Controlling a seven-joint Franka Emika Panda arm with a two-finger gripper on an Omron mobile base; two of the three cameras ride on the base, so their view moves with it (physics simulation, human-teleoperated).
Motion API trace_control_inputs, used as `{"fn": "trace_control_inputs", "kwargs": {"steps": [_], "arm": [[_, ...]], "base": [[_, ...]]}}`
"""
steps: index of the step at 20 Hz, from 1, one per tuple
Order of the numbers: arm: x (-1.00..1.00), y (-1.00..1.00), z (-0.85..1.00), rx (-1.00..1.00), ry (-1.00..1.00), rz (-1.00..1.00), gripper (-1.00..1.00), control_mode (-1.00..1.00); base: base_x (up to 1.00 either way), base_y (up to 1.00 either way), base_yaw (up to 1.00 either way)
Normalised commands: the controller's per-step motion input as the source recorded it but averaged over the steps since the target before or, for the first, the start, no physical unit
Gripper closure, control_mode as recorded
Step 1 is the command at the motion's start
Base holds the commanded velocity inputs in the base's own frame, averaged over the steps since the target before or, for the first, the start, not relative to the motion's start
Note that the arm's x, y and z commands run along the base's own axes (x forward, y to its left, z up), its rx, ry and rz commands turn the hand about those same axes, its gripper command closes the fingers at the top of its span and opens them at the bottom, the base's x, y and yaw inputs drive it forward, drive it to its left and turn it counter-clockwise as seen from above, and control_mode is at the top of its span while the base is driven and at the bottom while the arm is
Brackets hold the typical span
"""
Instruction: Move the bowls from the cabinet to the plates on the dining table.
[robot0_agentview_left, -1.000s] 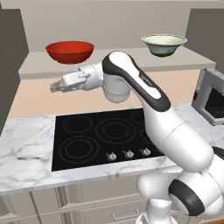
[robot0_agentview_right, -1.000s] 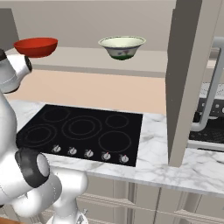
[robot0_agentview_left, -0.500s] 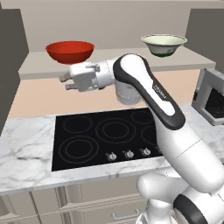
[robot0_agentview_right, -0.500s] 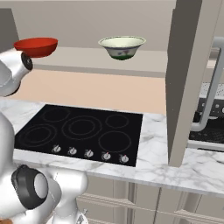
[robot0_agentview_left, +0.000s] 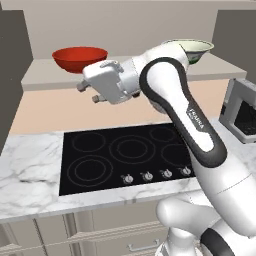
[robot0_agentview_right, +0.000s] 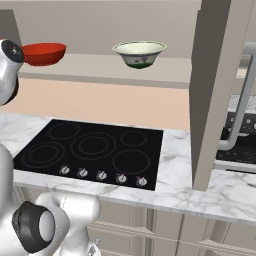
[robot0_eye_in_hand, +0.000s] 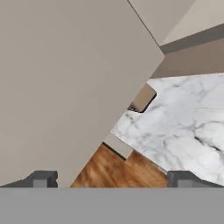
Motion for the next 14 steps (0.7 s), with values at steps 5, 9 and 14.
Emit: {"fn": "trace_control_inputs", "kwargs": {"steps": [5, 9, 14], "arm": [[-0.64, -0.38, -0.32, -0.25, -0.03, -0.14, -1.00, -1.00], [-0.43, -0.25, -0.35, -0.13, -0.16, -0.12, -1.00, -1.00], [0.23, -0.04, -0.13, -0.03, -0.06, 0.00, -1.00, -1.00]], "base": [[0.00, 0.00, 0.00], [0.00, 0.00, 0.00], [0.00, 0.00, 0.00]]}}
